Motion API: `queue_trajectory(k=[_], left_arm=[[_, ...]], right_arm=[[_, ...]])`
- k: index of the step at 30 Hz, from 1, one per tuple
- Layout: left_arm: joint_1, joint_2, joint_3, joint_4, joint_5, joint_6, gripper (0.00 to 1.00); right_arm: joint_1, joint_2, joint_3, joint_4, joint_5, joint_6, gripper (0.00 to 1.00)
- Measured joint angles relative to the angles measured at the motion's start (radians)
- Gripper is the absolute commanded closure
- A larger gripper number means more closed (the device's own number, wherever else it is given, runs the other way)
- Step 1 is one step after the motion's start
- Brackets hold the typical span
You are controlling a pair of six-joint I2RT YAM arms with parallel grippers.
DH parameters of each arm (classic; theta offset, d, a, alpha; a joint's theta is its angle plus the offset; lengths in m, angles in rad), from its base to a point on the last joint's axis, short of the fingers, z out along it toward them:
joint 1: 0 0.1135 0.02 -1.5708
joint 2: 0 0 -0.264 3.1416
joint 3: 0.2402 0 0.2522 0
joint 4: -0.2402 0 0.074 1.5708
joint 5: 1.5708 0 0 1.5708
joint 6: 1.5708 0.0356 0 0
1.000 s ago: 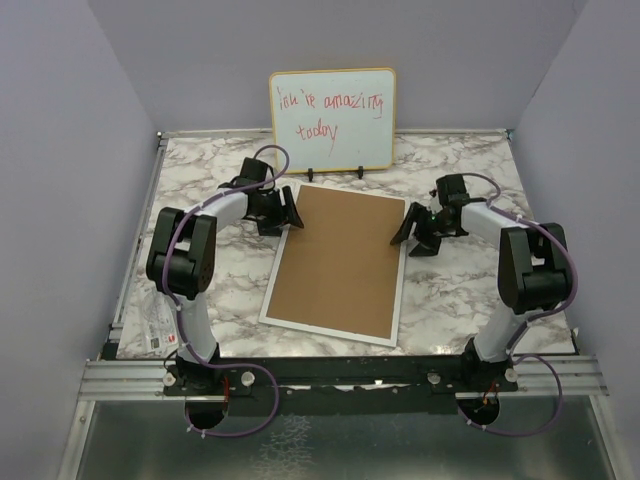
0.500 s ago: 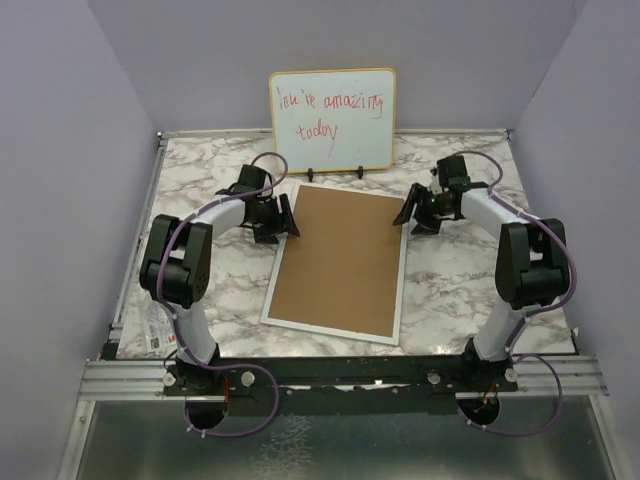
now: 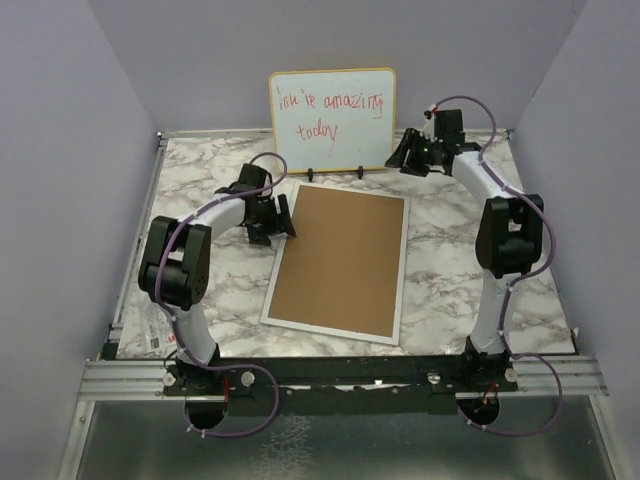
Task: Put the photo into the frame
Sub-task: Install the photo frame at the center of the board.
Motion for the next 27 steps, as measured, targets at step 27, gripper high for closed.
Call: queue_trajectory(k=[27], left_arm=[[0.003, 0.224, 0.289, 0.023, 0.000, -0.008, 0.41]], right_arm=[[0.137, 0.341, 0.311, -0.057, -0.123, -0.081, 0.56]])
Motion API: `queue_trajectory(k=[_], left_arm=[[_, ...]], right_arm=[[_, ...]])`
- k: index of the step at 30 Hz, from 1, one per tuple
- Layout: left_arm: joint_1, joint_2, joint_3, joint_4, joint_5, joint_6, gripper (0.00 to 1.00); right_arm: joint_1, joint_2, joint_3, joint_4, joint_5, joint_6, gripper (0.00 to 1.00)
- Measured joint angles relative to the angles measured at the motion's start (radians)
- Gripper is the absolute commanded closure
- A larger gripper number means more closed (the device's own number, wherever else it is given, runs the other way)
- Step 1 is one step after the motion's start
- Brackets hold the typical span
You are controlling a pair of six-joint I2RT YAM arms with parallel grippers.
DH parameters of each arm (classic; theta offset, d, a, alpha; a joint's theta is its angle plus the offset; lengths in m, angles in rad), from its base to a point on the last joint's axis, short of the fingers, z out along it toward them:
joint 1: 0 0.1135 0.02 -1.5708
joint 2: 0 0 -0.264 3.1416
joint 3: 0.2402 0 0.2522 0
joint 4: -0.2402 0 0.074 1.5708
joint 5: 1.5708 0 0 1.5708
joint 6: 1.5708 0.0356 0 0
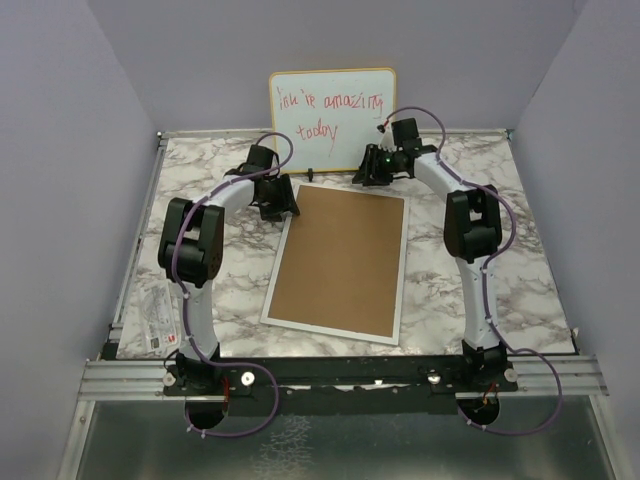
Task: Put the photo into the frame
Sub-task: Install the photo frame at the center of the board.
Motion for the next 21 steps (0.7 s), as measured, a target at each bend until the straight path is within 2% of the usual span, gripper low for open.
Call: queue_trajectory(k=[13, 21], left_arm=[[0.000, 0.003, 0.000, 0.008, 0.000, -0.011, 0.41], [0.000, 0.006, 0.002, 0.020, 0.000, -0.034, 0.40]], right_arm=[[0.011, -0.004, -0.058, 0.005, -0.024, -0.014, 0.59], [0.012, -0.049, -0.155, 0.016, -0.075, -0.033, 0.59]])
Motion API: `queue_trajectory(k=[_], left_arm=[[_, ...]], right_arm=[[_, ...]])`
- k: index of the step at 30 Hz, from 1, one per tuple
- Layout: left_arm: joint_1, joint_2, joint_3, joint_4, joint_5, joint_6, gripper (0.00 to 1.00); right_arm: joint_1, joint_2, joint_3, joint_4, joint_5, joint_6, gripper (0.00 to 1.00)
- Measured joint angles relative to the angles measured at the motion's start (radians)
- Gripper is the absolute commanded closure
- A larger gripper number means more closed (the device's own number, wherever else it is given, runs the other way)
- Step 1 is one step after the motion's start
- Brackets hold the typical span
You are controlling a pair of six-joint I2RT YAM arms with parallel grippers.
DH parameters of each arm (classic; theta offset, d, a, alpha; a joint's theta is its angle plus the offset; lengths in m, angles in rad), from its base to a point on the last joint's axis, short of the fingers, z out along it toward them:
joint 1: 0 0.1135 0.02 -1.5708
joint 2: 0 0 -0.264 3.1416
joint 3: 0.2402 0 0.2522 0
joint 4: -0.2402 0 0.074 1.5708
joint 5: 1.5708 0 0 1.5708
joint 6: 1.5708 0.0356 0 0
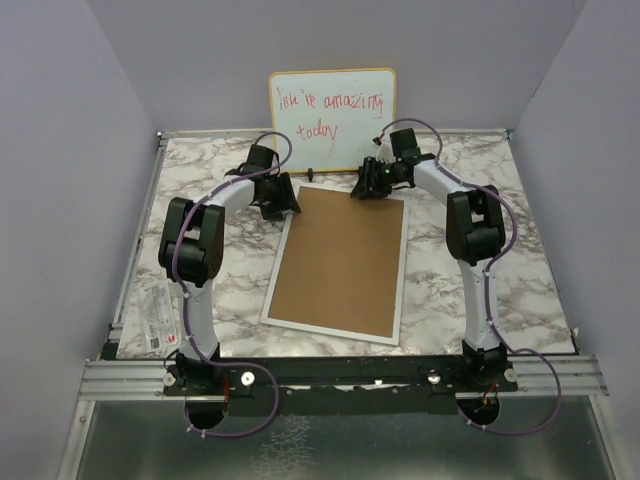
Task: Put the photo into the frame
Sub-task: Install the photo frame at the center of the board.
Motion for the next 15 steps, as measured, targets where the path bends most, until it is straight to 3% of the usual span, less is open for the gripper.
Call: queue_trajectory(k=[9, 15], left_arm=[[0.000, 0.006, 0.006, 0.014, 0.002, -0.020, 0.35], [0.000, 0.009, 0.020, 0.012, 0.004, -0.018, 0.22]], right_arm=[[0.001, -0.002, -0.002, -0.014, -0.024, -0.021, 0.57], [0.002, -0.034, -0.002, -0.039, -0.008, 0.016, 0.56]])
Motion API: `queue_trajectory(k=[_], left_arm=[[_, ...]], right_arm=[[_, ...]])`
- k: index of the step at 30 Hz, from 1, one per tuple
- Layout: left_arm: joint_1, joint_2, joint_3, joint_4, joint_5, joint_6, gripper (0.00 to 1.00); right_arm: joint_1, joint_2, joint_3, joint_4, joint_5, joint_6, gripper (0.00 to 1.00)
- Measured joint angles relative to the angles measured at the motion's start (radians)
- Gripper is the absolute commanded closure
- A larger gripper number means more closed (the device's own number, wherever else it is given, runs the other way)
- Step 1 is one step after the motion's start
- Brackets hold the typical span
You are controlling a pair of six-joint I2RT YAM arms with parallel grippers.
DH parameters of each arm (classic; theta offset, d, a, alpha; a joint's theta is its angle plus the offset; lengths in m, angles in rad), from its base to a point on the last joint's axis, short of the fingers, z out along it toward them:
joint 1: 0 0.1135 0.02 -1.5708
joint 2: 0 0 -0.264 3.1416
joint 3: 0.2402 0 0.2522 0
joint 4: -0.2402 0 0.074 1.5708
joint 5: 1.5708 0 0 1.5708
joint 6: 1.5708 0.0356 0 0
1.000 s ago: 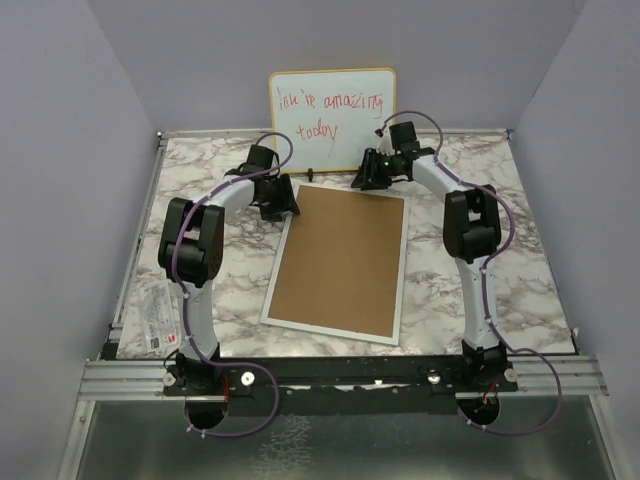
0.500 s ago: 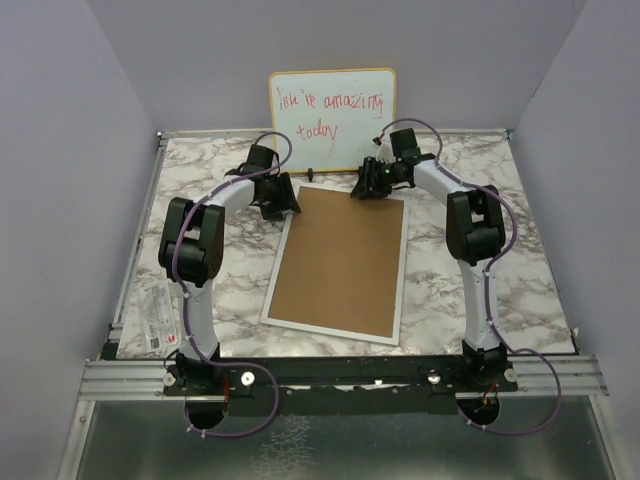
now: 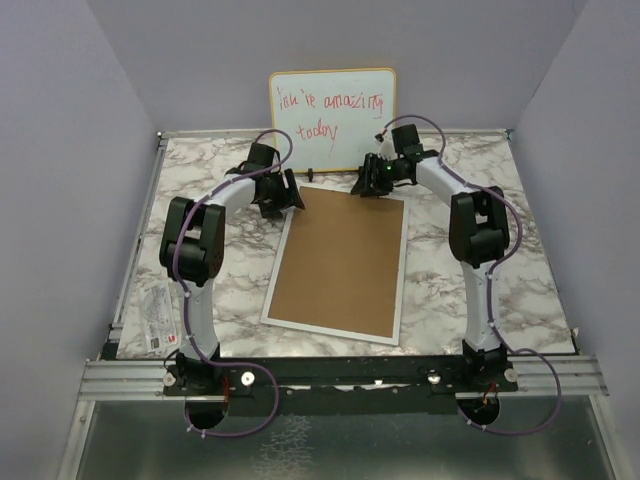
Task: Put the photo into the frame
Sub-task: Install the photo frame at the center of the board.
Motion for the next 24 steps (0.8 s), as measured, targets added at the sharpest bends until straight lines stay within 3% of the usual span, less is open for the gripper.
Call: queue_trajectory(k=[5, 8, 11, 18, 24], left_arm=[[0.000, -0.024, -0.013, -0.018, -0.016, 0.014, 0.18], [0.000, -0.071, -0.063, -0.035, -0.035, 0.028, 0.17], [0.000, -0.130, -0.146, -0.048, -0.037, 0.043, 0.15], [0.002, -0.221, -0.286, -0.054, -0.002, 0.069, 0.15], [0.000, -0.238, -0.319, -0.057, 0.071, 0.083, 0.31]], right_arm=[[0.000, -0.159, -0.112, 0.027, 0.055, 0.075, 0.52], [0.000, -0.309, -0.238, 0.034, 0.146, 0.126, 0.33], [0.000, -0.438, -0.348, 0.015, 0.280, 0.166, 0.25], [0.000, -0.535, -0.568, -0.066, 0.466, 0.217, 0.24], [0.000, -0.536, -0.688, -0.121, 0.472, 0.254, 0.24]])
